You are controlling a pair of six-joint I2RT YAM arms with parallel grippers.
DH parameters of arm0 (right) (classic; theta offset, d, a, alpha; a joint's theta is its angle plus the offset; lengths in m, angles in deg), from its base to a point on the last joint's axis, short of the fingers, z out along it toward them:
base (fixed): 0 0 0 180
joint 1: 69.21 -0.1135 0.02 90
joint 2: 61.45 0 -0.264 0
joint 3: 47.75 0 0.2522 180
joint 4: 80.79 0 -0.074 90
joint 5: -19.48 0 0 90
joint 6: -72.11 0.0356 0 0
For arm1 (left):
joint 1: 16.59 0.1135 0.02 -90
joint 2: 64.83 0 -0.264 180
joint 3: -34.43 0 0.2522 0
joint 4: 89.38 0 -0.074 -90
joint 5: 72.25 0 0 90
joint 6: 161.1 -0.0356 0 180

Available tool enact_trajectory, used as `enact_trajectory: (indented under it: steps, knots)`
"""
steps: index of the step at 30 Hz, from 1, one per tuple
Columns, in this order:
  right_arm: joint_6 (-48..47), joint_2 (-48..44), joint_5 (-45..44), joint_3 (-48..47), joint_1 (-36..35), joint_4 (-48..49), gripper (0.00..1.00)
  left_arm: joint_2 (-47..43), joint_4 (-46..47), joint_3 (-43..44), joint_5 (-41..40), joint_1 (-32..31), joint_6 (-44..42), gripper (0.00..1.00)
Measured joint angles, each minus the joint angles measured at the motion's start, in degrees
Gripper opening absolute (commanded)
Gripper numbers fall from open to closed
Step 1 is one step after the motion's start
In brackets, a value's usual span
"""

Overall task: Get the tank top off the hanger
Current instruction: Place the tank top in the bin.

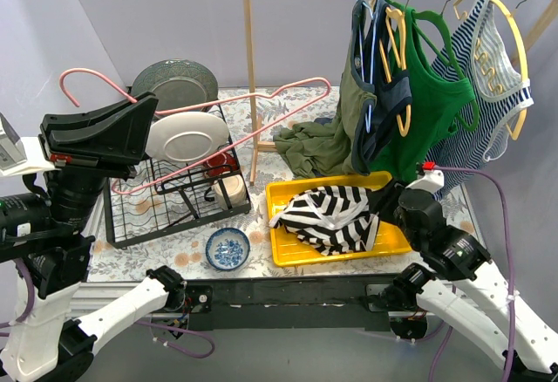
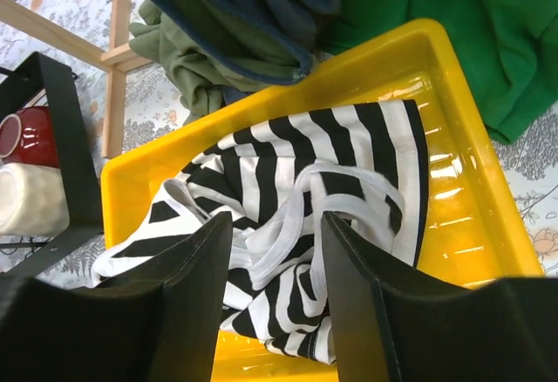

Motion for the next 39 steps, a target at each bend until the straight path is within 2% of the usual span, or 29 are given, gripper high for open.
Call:
enact_trajectory:
  steps: [7,11,17,21,24,26,31,35,39]
  knots:
    - [-5.03,-1.73,2.93,-2.43,0.00,-0.02,0.54,-0.48,-0.98,0.00,-1.16,0.00,-0.92,0.00]
    - [-7.80,-1.18,5.14,-4.02,0.00,0.50,0.50,-0.87,-1.20,0.04,-1.40,0.00,-1.22,0.00]
    - [-13.09,3.58,17.27,-3.58,0.00,7.50,0.37,-1.31,-1.57,0.11,-1.42,0.00,-1.25,0.00]
    - [-14.03,8.63,26.95,-0.24,-0.13,14.95,0.23,-1.57,-1.55,0.15,-1.42,0.00,-1.25,0.00]
    - [-13.70,12.04,30.69,0.81,-1.22,18.40,0.14,-1.51,-1.57,0.61,-1.27,0.00,-1.20,0.00]
    - [-13.44,13.62,31.56,0.79,-2.64,21.53,0.09,-1.51,-1.53,1.07,-1.09,0.00,-1.01,0.00]
    - [-12.92,17.97,30.86,-0.07,-8.39,26.88,0.06,-1.51,-1.49,1.57,-0.98,0.00,-0.74,0.00]
    - [-13.49,23.80,27.47,-2.12,-14.91,28.59,0.01,-1.51,-1.53,1.57,-0.98,0.00,-0.72,0.00]
    - [-15.19,31.52,25.22,-3.78,-19.56,30.36,0.01,-1.46,-1.53,1.60,-0.96,0.00,-0.46,0.00]
